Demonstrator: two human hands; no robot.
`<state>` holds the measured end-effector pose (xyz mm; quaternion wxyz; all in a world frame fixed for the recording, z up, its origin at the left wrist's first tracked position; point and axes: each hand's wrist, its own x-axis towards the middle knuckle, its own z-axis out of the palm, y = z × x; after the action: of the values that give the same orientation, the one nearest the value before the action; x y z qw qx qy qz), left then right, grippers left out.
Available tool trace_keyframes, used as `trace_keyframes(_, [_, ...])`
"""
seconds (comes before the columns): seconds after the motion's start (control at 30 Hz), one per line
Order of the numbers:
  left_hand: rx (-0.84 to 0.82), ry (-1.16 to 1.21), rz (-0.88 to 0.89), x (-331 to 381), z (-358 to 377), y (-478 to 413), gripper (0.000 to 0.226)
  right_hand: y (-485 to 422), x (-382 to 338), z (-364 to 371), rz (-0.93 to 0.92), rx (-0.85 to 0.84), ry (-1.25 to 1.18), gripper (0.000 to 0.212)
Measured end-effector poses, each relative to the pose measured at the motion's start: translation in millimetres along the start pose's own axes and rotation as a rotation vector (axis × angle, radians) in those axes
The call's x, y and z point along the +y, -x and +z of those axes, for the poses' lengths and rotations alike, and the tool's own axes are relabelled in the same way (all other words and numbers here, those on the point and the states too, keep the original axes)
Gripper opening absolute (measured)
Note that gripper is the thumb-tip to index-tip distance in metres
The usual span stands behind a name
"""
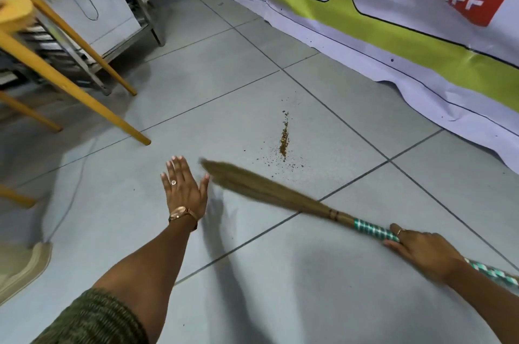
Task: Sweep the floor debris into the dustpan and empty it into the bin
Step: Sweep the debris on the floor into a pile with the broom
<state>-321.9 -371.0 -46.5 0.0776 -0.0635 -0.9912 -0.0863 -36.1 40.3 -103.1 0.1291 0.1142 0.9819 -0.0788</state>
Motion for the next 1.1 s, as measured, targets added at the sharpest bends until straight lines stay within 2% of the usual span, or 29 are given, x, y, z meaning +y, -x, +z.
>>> trace_keyframes(0.17, [-0.016,0.008,-0.043,6,5,2,0.074,-54,-13,-23,0.047,0.063,-0.041,0.084])
trace_keyframes(0.2, [-0.012,0.011,-0.037,10,4,0,0.074,-66,-18,-28,0.063,0.067,-0.028,0.085])
trace_keyframes(0.3, [0.008,0.019,-0.016,21,-1,-12,0.074,-94,-38,-42,0.128,0.105,-0.031,0.060])
trace_keyframes(0.43, [0.037,0.022,0.013,33,-11,-33,0.073,-92,-71,-43,0.084,0.235,-0.069,0.053])
trace_keyframes(0.53, [0.051,0.026,0.041,43,-16,-47,0.073,-71,-90,-23,0.021,0.194,-0.095,0.038])
trace_keyframes(0.63, [0.038,0.029,0.098,54,-16,-53,0.072,-47,-96,1,-0.035,0.092,-0.040,0.039])
trace_keyframes(0.73, [0.020,0.038,0.142,64,-13,-50,0.072,-39,-88,9,0.003,0.034,-0.054,0.043])
trace_keyframes(0.97, [-0.033,0.000,0.192,74,-7,-34,0.071,-72,-97,-20,0.180,0.123,-0.072,0.048])
trace_keyframes(1.1, [-0.023,-0.009,0.206,75,-11,-40,0.071,-88,-118,-45,0.207,0.190,-0.102,0.048])
